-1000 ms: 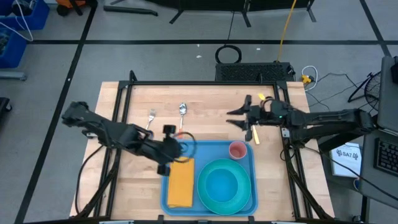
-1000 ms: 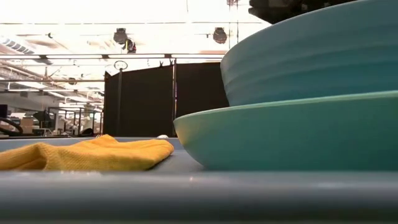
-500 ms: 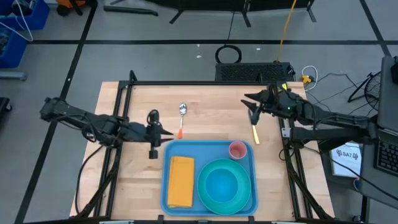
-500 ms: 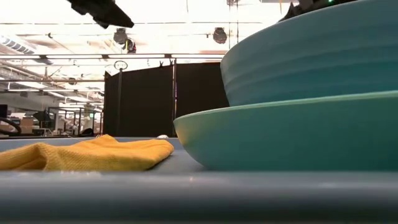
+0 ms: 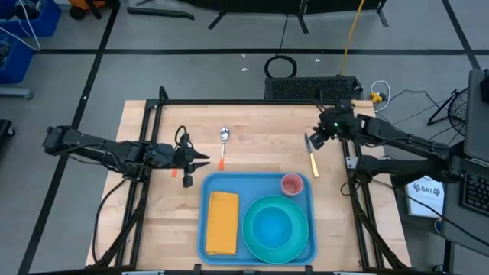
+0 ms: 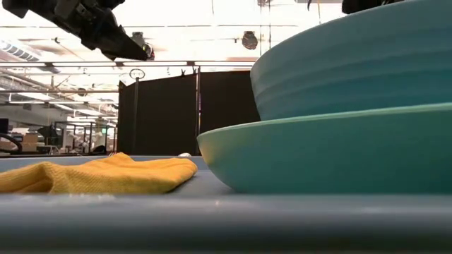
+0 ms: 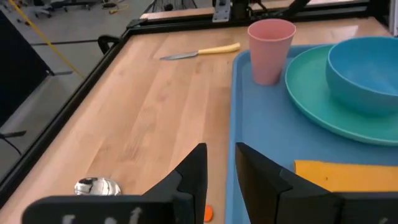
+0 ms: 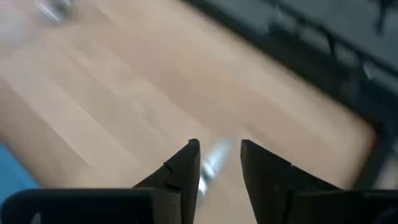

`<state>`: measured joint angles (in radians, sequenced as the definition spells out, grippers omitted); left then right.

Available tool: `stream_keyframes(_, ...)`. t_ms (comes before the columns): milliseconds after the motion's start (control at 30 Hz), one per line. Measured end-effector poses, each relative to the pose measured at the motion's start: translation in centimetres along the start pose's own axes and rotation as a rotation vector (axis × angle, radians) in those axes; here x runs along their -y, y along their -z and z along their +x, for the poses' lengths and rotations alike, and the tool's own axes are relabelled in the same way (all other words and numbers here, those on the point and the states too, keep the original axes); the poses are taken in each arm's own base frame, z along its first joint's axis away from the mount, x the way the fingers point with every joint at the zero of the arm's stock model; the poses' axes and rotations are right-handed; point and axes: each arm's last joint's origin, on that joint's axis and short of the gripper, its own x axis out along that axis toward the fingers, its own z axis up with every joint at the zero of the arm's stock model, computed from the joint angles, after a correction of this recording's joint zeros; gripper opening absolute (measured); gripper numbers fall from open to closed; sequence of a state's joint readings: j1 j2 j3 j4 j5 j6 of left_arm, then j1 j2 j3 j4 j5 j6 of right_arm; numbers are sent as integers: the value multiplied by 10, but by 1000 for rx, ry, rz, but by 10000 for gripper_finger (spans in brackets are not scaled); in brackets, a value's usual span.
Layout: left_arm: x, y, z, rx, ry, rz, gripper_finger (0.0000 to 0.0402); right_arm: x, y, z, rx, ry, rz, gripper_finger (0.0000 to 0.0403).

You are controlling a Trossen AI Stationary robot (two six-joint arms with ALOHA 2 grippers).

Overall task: Set up tray
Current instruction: Move the yellow knife to the center of the table

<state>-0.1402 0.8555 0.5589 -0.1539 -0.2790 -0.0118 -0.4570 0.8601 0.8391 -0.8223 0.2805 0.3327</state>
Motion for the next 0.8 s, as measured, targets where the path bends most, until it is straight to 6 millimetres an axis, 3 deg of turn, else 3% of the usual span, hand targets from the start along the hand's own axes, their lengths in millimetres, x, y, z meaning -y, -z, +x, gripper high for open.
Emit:
stream_keyframes(233, -4, 0, 1, -4, -9, -3, 88, 0, 22, 31, -417, 10, 26, 86)
stream_keyframes(433, -4, 1, 1, -11, -9, 10, 88, -13, 24, 47, -444, -43, 50, 84)
stream_keyframes(633, -4, 4, 1, -46, -8, 22, 88, -22, 44, 65, -566, -70, 64, 85)
stream_keyframes(800, -4, 5, 1, -49, -8, 36, 88, -27, 48, 70, -567, -81, 43, 110)
